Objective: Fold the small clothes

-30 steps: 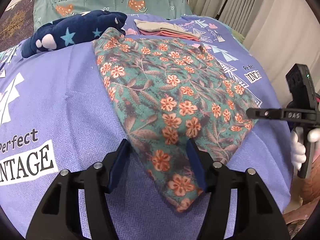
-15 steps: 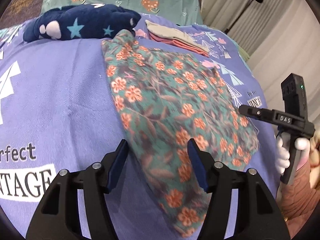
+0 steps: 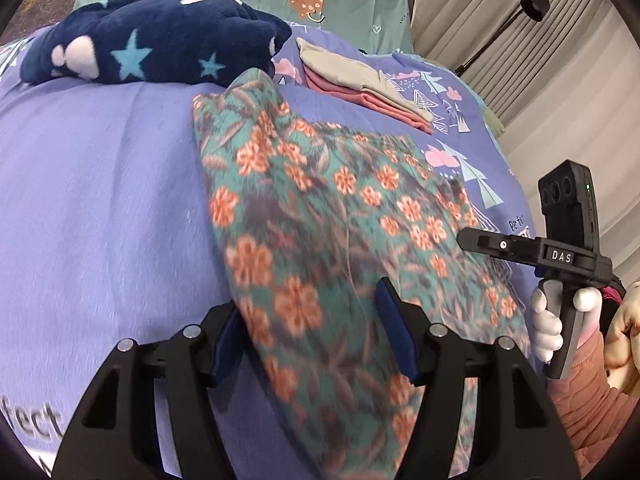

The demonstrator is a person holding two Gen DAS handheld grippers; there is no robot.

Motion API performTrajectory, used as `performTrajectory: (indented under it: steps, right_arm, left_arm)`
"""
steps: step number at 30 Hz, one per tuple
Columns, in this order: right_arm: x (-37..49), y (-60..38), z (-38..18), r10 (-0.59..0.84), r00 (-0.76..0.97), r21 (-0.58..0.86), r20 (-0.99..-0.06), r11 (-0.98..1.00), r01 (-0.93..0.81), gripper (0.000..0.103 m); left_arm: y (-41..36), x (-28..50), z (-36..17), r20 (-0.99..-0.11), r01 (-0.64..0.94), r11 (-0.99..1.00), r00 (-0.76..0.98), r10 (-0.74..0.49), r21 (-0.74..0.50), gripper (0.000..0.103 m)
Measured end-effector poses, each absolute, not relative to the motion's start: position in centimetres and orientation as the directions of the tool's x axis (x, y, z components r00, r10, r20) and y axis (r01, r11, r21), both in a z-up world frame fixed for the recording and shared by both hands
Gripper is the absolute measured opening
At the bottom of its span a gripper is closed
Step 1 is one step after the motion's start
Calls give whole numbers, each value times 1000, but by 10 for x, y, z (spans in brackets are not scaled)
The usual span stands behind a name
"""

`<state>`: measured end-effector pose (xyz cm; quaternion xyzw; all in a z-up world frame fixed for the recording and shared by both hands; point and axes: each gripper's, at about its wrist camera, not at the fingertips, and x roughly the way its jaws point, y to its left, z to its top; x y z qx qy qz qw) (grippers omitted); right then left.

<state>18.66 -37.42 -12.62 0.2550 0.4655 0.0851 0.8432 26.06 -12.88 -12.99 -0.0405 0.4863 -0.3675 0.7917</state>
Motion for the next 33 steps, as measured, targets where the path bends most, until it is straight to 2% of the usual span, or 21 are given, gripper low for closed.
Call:
performTrajectory:
  steps: [5, 7, 9, 10, 12, 15, 18, 22, 33]
  right_arm:
    - [207, -375, -128, 419, 541, 538, -729, 839, 75, 59]
    - [214, -372, -129, 421, 543, 537, -727, 841, 67, 58]
    - [217, -366, -129, 403, 548, 509, -733, 860, 48, 52]
    - [218, -362, -128, 389, 551, 487, -738, 873, 36, 49]
    - [217, -353, -125, 360, 558, 442, -747, 897, 13, 32]
    - [207, -342, -109, 292, 603, 364, -743, 931, -3, 20]
    - [189, -335, -83, 261, 667, 323, -698, 946, -32, 18]
    - [161, -331, -54, 212, 730, 267, -649, 963, -42, 18]
    - [72, -359, 14, 63, 860, 189, -506, 981, 39, 17]
  left_arm:
    - [-140, 275, -132, -739, 553, 726, 267, -619, -409, 63]
    - [-144, 277, -132, -744, 563, 732, 281, -606, -383, 55]
    - [-148, 276, -130, -749, 587, 736, 305, -588, -338, 36]
    - [-150, 276, -129, -746, 596, 733, 312, -588, -328, 33]
    - [-153, 269, -120, -743, 621, 736, 353, -569, -268, 25]
    - [-159, 251, -98, -721, 662, 733, 429, -544, -158, 24]
    - [-163, 233, -73, -687, 686, 723, 489, -538, -78, 23]
    - [-168, 208, -37, -631, 714, 700, 530, -567, -30, 23]
    - [-229, 151, 14, -523, 806, 589, 527, -669, 58, 23]
